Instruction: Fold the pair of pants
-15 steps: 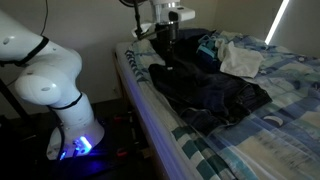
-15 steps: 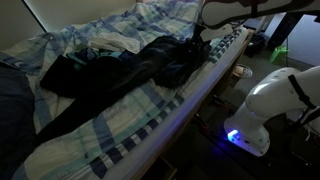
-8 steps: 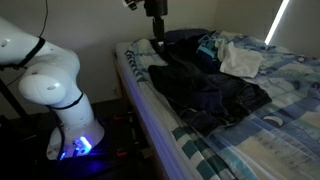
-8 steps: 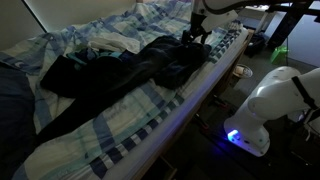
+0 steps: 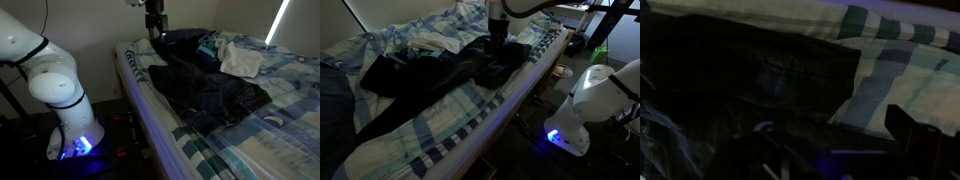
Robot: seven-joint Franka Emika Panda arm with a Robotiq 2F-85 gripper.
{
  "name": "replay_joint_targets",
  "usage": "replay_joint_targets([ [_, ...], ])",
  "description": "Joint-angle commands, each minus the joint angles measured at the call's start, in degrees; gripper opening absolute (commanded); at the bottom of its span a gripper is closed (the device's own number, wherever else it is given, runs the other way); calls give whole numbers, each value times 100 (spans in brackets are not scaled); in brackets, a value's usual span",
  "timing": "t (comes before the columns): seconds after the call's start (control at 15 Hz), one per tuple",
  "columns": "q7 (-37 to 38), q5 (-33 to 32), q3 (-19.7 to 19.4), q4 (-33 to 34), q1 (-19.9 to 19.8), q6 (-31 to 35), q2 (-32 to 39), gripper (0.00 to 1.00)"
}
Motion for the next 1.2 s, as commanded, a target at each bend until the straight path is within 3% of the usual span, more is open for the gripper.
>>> replay_joint_targets([
  [0.0,-792,88,38,623,309,57,690,100],
  [0.67,-2730,21,512,1556,1090,-22,1822,100],
  [1.13,-2575,-21,1083,2298,1300,-100,2615,100],
])
